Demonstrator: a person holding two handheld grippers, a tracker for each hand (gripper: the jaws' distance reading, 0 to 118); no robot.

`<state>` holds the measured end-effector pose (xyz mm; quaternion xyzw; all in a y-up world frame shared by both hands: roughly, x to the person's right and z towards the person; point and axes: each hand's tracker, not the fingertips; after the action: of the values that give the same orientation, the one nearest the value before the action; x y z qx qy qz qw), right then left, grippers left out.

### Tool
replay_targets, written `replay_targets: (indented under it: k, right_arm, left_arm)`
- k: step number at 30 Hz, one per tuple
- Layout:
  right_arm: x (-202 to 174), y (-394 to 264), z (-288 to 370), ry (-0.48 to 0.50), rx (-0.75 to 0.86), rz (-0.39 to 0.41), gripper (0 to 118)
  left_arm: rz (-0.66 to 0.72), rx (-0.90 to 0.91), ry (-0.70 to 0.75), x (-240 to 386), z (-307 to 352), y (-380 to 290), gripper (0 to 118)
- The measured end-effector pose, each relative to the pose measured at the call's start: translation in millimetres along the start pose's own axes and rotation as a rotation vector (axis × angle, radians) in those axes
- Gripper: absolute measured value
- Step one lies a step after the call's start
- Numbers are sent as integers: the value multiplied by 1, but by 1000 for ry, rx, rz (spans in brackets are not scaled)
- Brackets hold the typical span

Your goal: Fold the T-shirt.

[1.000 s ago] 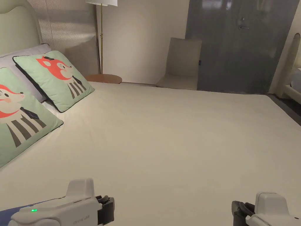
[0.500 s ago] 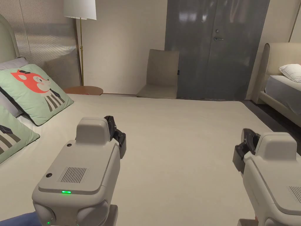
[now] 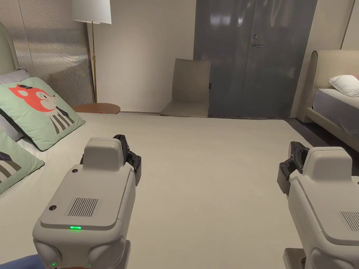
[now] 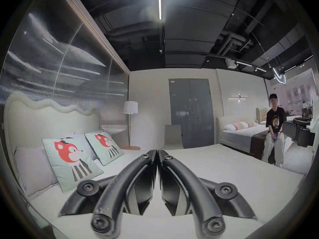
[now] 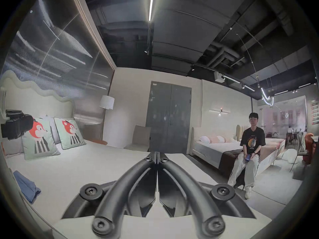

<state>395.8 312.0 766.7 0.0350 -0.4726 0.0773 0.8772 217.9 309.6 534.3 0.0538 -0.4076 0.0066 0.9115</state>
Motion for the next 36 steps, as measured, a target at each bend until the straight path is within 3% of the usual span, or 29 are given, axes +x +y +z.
replay_targets:
  k: [8, 10, 11, 14, 15, 20, 36]
  right_arm:
    - [-4, -1, 0, -6, 8, 19, 0]
    - [-4, -1, 0, -12, 16, 19, 1]
    - [-4, -1, 0, -10, 20, 18, 12]
    - [-4, -1, -1, -3, 28, 20, 100]
    - [-3, -1, -2, 1, 23, 14, 108]
    - [-2, -2, -3, 6, 25, 8, 117]
    - [-2, -3, -2, 9, 30, 7, 118]
  left_arm:
    - [-7, 4, 4, 0, 0, 0, 0]
    - [-10, 7, 9, 0, 0, -1, 5]
    - [-4, 9, 10, -1, 1, -1, 26]
    - [16, -6, 5, -4, -2, -1, 104]
    - [20, -7, 6, -5, -1, -2, 112]
    - [13, 13, 18, -6, 1, -5, 111]
    - [32, 15, 15, -5, 3, -4, 111]
